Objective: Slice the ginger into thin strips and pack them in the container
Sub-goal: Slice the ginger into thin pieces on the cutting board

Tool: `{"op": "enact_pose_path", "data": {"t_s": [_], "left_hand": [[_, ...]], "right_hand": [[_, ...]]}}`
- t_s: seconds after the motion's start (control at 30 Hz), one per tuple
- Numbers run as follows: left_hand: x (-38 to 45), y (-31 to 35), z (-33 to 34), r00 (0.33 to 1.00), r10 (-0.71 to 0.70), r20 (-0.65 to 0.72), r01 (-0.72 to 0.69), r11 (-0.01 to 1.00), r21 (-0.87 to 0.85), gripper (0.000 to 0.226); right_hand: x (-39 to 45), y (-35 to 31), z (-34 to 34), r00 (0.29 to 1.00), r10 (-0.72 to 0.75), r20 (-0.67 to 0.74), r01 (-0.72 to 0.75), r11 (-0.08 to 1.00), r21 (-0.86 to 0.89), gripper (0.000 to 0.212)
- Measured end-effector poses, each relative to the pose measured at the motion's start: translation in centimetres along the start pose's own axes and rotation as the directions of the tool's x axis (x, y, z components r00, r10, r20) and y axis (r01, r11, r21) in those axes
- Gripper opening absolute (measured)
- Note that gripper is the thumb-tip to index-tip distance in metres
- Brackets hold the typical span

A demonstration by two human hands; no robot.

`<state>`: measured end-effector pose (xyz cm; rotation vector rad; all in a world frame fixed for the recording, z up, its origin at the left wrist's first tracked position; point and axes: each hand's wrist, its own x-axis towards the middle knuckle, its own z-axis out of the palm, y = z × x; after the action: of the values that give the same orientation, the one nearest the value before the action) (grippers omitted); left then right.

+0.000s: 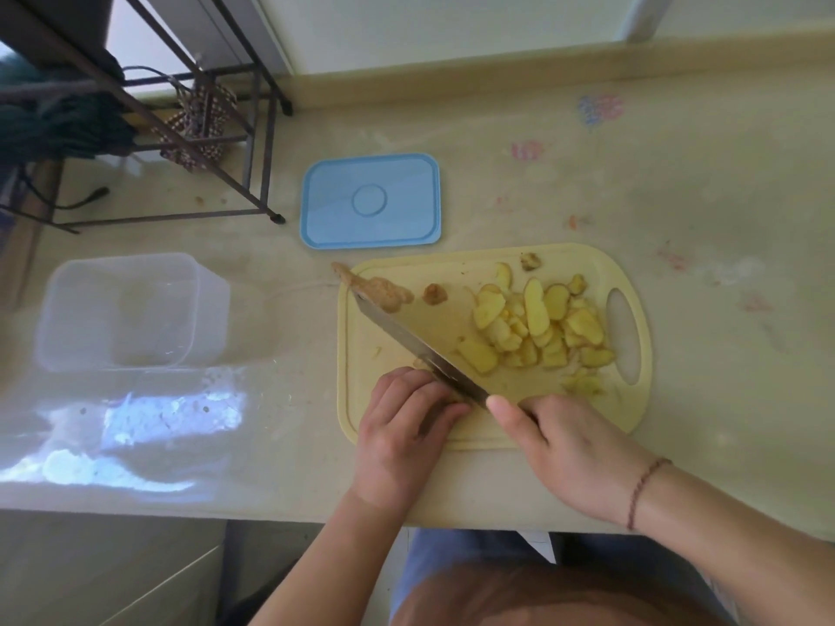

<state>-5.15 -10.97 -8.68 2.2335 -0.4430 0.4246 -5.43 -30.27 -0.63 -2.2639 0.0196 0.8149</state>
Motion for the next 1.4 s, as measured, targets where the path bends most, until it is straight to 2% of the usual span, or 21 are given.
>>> {"op": "enact_pose_path", "data": {"t_s": [0.13, 0.27, 0.37, 0.5, 0.57, 0.6, 0.63, 0.67, 0.7, 0.73, 0.77, 0.8, 0.87, 0.97, 1.07, 1.17, 1.23, 1.27, 1.3, 1.37, 1.4], "left_hand": [[0.1, 0.0, -0.2, 1.0, -0.004, 0.016, 0.004, 1.0, 0.007, 0.018], [0.1, 0.0, -0.1, 0.999, -0.017, 0.028, 0.016, 1.0, 0.002, 0.019], [-0.1, -0.1, 0.1, 1.0, -0.016, 0.005, 0.016, 1.0, 0.001, 0.019], [-0.2, -0.4, 0.1, 1.0, 0.01, 0.001, -0.01, 1.0, 0.014, 0.023], [0.0, 0.2, -0.4, 0.997, -0.076, -0.023, 0.075, 0.996, -0.04, 0.025], [0.4, 1.0, -0.6, 0.975, -0.212, -0.064, 0.203, 0.971, -0.124, 0.025], [1.4, 2.1, -0.9, 0.908, -0.408, -0.095, 0.371, 0.889, -0.27, 0.025], [2.8, 3.2, -1.2, 0.778, -0.624, -0.076, 0.524, 0.711, -0.469, 0.027], [4.4, 4.2, -1.4, 0.612, -0.789, 0.055, 0.602, 0.419, -0.68, 0.033], [5.7, 5.0, -1.5, 0.482, -0.827, 0.289, 0.602, 0.073, -0.796, 0.043], [6.8, 5.5, -1.6, 0.424, -0.739, 0.523, 0.588, -0.215, -0.78, 0.054], [7.6, 5.9, -1.8, 0.416, -0.599, 0.684, 0.602, -0.383, -0.701, 0.065], [7.9, 6.3, -1.7, 0.439, -0.384, 0.812, 0.639, -0.502, -0.583, 0.071], [7.6, 6.1, -1.3, 0.445, -0.283, 0.85, 0.641, -0.561, -0.523, 0.063], [7.6, 6.1, -1.0, 0.442, -0.286, 0.85, 0.654, -0.546, -0.523, 0.055], [7.2, 6.0, -0.9, 0.39, -0.364, 0.846, 0.667, -0.522, -0.532, 0.052], [7.5, 6.0, -1.5, 0.382, -0.456, 0.804, 0.694, -0.433, -0.575, 0.047], [7.3, 5.9, -1.8, 0.421, -0.532, 0.734, 0.728, -0.285, -0.624, 0.04], [7.0, 5.6, -2.1, 0.489, -0.622, 0.611, 0.765, -0.032, -0.644, 0.031], [5.7, 4.7, -2.8, 0.677, -0.683, 0.275, 0.716, 0.522, -0.464, 0.008], [4.8, 4.0, -3.0, 0.745, -0.65, 0.151, 0.659, 0.682, -0.318, 0.011]], "right_hand": [[-1.4, 1.6, -1.8, 0.987, 0.146, 0.071, -0.152, 0.983, 0.099, 0.063], [-2.0, 1.7, -2.5, 0.97, 0.207, 0.13, -0.233, 0.945, 0.231, 0.059], [-2.3, 1.8, -2.8, 0.95, 0.207, 0.235, -0.288, 0.872, 0.397, 0.06], [-2.7, 2.6, -3.3, 0.918, 0.199, 0.343, -0.378, 0.702, 0.603, 0.069], [-3.2, 3.1, -3.5, 0.911, 0.17, 0.375, -0.382, 0.69, 0.615, 0.073], [-3.5, 3.3, -3.7, 0.901, 0.151, 0.407, -0.397, 0.664, 0.634, 0.074], [-3.8, 3.6, -3.9, 0.877, 0.127, 0.463, -0.437, 0.61, 0.661, 0.074], [-4.1, 3.8, -4.0, 0.843, 0.109, 0.527, -0.501, 0.517, 0.694, 0.074], [-4.2, 3.9, -4.0, 0.807, 0.079, 0.586, -0.563, 0.404, 0.721, 0.073], [-4.3, 4.0, -4.1, 0.78, 0.032, 0.625, -0.606, 0.288, 0.741, 0.072], [-4.2, 4.1, -4.1, 0.764, -0.04, 0.644, -0.629, 0.178, 0.757, 0.071], [-4.0, 4.3, -4.1, 0.752, -0.118, 0.649, -0.643, 0.086, 0.761, 0.069], [-3.5, 4.9, -3.9, 0.736, -0.222, 0.639, -0.659, -0.02, 0.752, 0.065], [-3.2, 6.0, -3.3, 0.726, -0.29, 0.624, -0.666, -0.073, 0.742, 0.063], [-3.0, 7.0, -2.8, 0.735, -0.36, 0.574, -0.645, -0.109, 0.757, 0.062], [-2.7, 7.9, -2.6, 0.762, -0.378, 0.525, -0.616, -0.174, 0.768, 0.064], [-2.9, 7.5, -3.5, 0.817, -0.304, 0.49, -0.562, -0.23, 0.795, 0.065], [-3.0, 7.0, -4.1, 0.832, -0.243, 0.499, -0.547, -0.212, 0.81, 0.066], [-3.2, 6.5, -4.7, 0.846, -0.132, 0.516, -0.531, -0.142, 0.835, 0.067], [-3.9, 5.2, -5.3, 0.864, 0.136, 0.484, -0.501, 0.158, 0.851, 0.071], [-4.4, 4.3, -5.2, 0.88, 0.206, 0.429, -0.475, 0.343, 0.81, 0.072]]}}
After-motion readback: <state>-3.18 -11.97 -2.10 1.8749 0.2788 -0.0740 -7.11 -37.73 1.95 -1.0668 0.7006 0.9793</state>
